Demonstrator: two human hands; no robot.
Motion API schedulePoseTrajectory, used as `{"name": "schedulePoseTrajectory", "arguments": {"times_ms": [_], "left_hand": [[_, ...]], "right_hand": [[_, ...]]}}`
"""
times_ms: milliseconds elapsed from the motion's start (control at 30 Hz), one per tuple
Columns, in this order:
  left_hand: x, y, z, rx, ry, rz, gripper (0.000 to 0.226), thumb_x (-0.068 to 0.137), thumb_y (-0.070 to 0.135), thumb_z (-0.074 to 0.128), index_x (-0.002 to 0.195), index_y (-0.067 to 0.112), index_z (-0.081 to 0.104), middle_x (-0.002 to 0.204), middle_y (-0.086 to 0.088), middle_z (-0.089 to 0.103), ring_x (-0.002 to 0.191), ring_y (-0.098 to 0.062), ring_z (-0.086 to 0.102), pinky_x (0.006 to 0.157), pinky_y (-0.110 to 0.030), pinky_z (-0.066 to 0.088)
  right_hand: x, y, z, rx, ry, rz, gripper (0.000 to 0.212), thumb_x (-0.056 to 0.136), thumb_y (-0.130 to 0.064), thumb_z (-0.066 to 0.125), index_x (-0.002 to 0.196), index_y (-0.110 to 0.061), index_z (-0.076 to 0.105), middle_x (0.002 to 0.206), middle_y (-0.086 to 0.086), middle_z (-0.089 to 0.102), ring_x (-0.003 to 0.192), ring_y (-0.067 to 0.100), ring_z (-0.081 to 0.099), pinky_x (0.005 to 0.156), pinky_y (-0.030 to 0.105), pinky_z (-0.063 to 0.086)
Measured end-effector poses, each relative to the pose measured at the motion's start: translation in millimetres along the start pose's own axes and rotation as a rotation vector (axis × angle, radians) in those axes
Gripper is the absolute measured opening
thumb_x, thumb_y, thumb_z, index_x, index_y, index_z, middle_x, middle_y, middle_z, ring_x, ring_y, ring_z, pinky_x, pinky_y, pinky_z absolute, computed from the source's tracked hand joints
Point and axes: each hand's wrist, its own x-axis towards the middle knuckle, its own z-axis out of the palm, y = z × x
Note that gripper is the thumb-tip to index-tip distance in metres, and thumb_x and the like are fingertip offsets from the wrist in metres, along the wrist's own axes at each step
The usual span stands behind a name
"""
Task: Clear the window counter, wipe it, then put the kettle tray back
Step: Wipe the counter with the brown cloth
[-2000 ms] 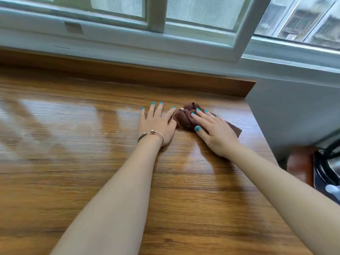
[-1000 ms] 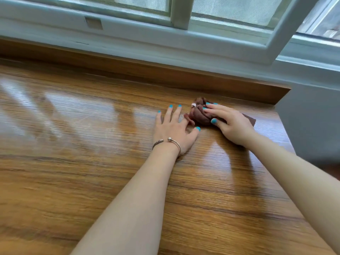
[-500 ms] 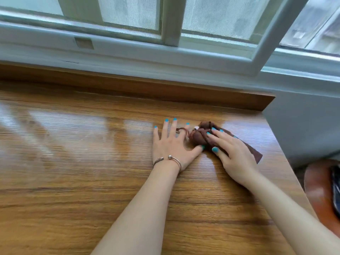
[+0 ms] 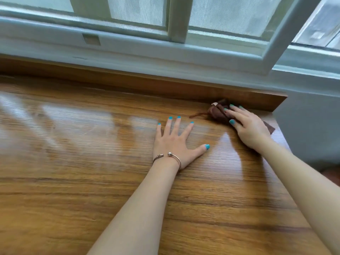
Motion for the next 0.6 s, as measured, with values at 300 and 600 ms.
{"name": "schedulePoseTrajectory", "arguments": {"times_ms": [300, 600], "left_hand": [[-24, 30, -1, 0.106, 0.089, 0.100, 0.066, 0.090, 0.071, 0.019, 0.149, 0.041, 0.020, 0.161, 0.005, 0.013, 0.148, -0.019, 0.002, 0.117, -0.053, 0.000], [-33, 78, 21, 0.070, 0.015, -0.022, 0.084, 0.076, 0.085, 0.007, 0.149, 0.045, 0.002, 0.162, 0.003, -0.002, 0.148, -0.018, -0.009, 0.114, -0.059, -0.004]], "right_hand": [[-80, 28, -12, 0.097, -0.076, -0.231, 0.046, 0.097, -0.025, 0.055, 0.138, -0.044, 0.047, 0.147, -0.026, 0.030, 0.145, 0.010, 0.024, 0.118, 0.043, 0.021], [14, 76, -16, 0.073, 0.009, -0.147, 0.040, 0.100, -0.026, 0.050, 0.136, -0.043, 0.051, 0.150, -0.013, 0.043, 0.141, 0.015, 0.034, 0.117, 0.038, 0.025]]}}
